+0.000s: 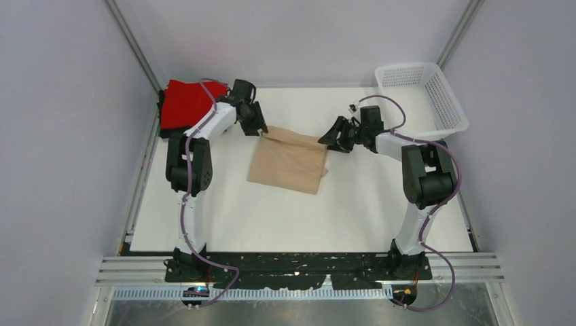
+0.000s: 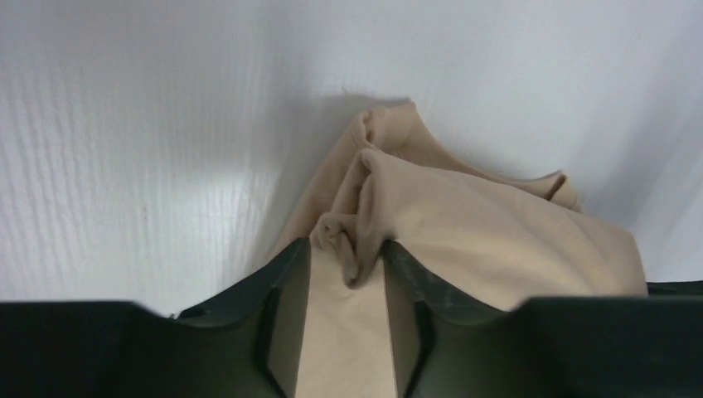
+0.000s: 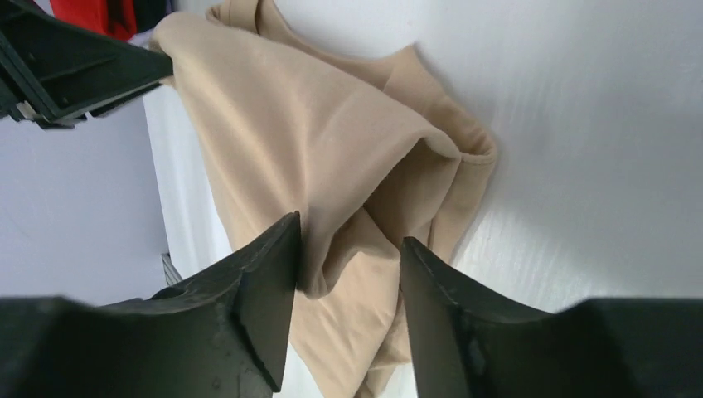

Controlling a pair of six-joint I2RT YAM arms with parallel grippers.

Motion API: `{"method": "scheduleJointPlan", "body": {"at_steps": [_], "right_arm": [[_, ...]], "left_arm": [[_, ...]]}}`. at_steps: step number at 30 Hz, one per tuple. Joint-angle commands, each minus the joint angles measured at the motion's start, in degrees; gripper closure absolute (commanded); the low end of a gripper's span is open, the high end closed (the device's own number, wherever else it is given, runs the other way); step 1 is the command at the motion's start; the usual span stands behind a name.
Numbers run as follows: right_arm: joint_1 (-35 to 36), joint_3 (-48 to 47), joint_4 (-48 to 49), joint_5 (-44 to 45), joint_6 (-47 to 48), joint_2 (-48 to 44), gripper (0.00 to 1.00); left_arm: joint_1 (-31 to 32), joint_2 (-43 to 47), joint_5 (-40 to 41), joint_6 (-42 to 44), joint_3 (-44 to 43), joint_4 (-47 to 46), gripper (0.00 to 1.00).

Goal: Fold and stack the t-shirts
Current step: Fold the long partially folded tshirt into a neat square

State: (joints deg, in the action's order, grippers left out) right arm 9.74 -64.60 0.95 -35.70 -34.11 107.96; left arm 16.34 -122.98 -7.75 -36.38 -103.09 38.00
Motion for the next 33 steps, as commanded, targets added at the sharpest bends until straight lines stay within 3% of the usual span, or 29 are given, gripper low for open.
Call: {"method": "scheduleJointPlan", "body": {"at_steps": [1,2,4,5,14,18,25,33], "right_arm": [[-0.8,-2.9,3.3,1.2,-0.7,-0.4,0.4],[-0.8,-2.7,3.4,1.5,-0.4,-1.2,0.38],[-0.9,-1.3,3.1,3.0,0.9,-3.2,0.36],[-0.9,-0.9,2.8,3.5,2.2,-5.0,0.35],[0.4,9.8,5.8,2.0,6.4,-19.4,0.3],[4.8,10.5,6.7,-0.2,7.6,-20.4,0.3],[7.4,1.7,8.1,0.4,6.0,-10.7,0.3],[5.7,-16.3,0.9,7.6,6.3,9.2,0.24]], "left_arm": [[-1.6,-0.1,0.8,1.4,-5.3,2.4,0.45],[-1.7,0.4,0.2,1.7,-5.5,2.4,0.39],[-1.6,1.6,-1.4,2.2,-5.3,2.3,0.04],[-1.7,2.3,-2.3,2.6,-5.0,2.2,0.01],[-0.4,15.9,-10.8,2.7,12.3,-6.2,0.0],[1.0,18.4,-14.9,1.8,17.4,-11.3,0.0],[1.1,7.7,-15.8,0.3,7.2,-9.4,0.0],[0.2,-10.2,-14.0,-1.8,-15.1,-1.2,0.0]]}}
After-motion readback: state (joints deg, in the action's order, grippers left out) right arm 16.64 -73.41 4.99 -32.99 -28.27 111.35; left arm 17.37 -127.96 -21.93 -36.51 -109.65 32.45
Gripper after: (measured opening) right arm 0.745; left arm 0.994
